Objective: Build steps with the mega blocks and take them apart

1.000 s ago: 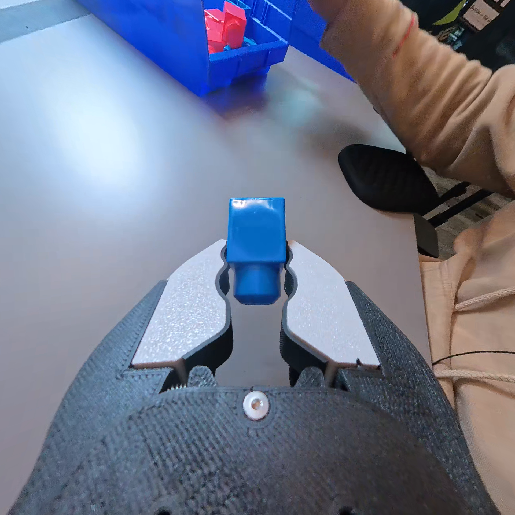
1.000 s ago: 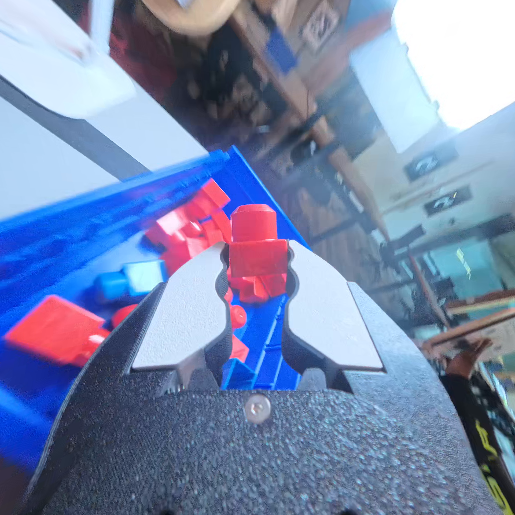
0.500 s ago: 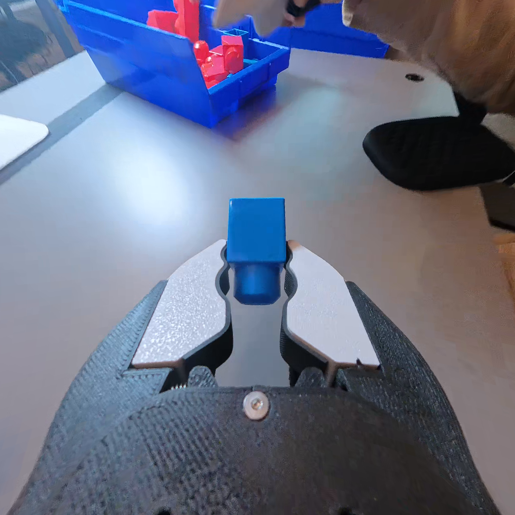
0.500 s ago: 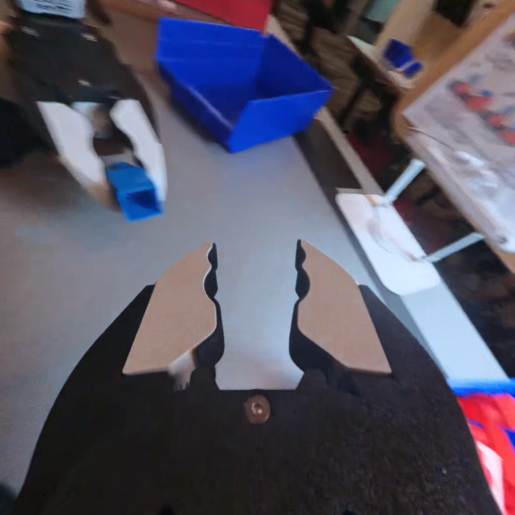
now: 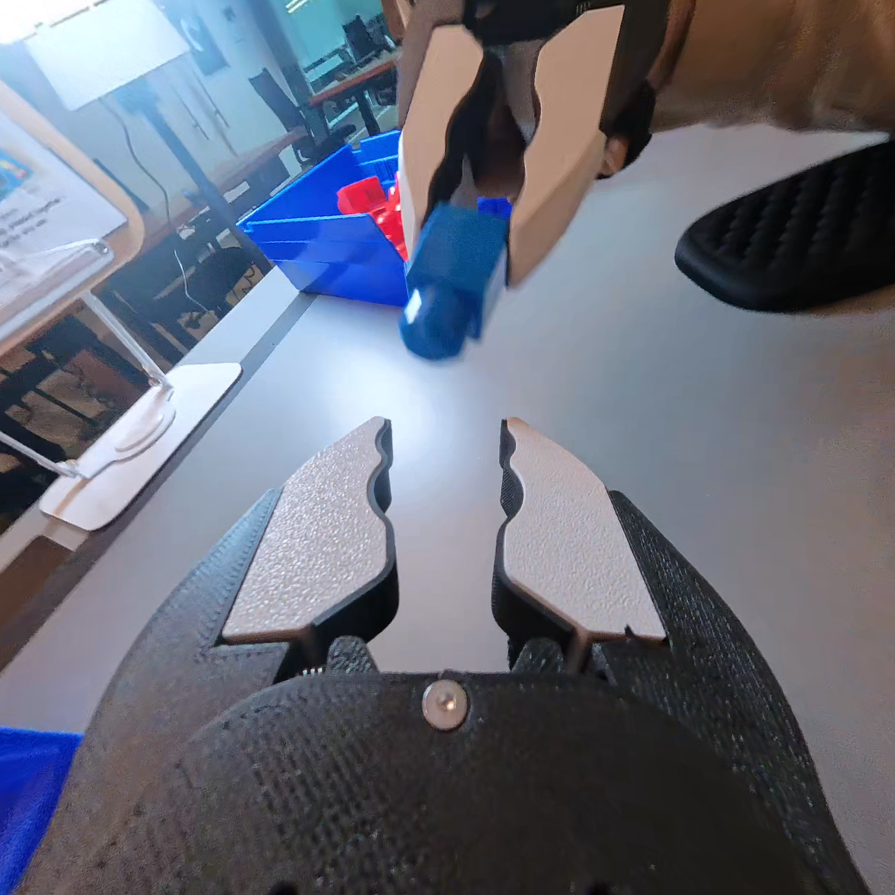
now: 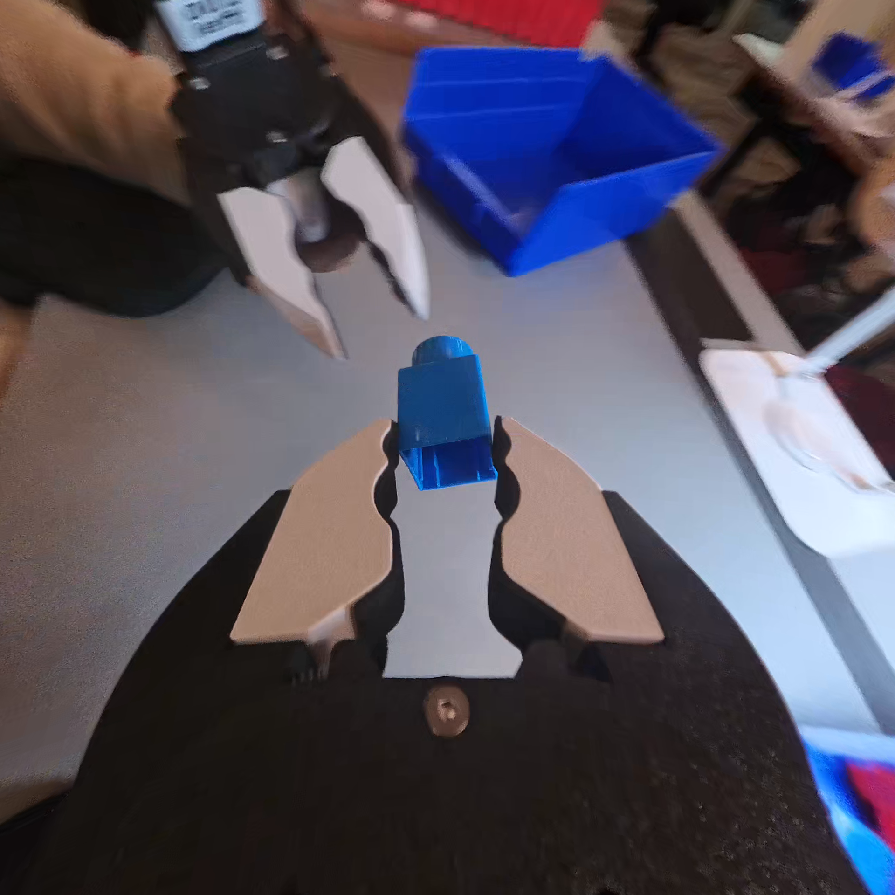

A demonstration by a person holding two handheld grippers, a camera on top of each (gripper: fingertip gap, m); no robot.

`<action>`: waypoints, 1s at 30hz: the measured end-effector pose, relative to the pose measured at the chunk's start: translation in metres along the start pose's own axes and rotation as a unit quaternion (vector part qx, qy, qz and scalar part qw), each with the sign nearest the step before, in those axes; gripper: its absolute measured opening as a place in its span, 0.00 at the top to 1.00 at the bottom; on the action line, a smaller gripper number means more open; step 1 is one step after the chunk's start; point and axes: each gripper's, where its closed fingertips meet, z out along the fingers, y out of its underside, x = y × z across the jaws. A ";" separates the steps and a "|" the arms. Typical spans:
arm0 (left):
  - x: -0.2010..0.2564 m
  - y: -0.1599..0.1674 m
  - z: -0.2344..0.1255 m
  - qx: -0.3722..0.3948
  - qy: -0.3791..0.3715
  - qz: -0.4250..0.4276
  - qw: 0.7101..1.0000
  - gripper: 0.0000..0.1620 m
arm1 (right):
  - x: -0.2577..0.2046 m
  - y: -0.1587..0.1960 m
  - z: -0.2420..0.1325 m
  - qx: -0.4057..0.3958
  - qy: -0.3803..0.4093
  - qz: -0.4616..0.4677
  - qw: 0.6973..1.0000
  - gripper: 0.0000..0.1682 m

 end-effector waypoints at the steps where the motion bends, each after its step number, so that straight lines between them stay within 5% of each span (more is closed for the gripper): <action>1: -0.005 0.000 -0.002 0.008 0.003 -0.029 1.000 0.73 | 0.024 0.003 -0.017 0.011 0.047 0.017 0.999 0.78; 7: -0.018 0.004 -0.002 0.025 0.003 -0.090 0.996 0.74 | 0.165 0.093 -0.126 -0.042 0.356 0.145 0.922 0.78; 13: -0.011 0.012 0.004 0.006 0.007 -0.075 0.997 0.74 | 0.183 0.159 -0.120 -0.072 0.388 0.218 0.893 0.70; 24: -0.056 0.020 -0.013 -0.014 -0.070 -0.074 0.995 0.74 | 0.127 0.074 -0.123 0.053 0.363 0.153 0.918 0.70; 30: -0.143 0.062 -0.092 -0.183 -0.217 -0.028 0.958 0.66 | 0.085 0.063 -0.109 0.007 0.351 0.055 0.935 0.70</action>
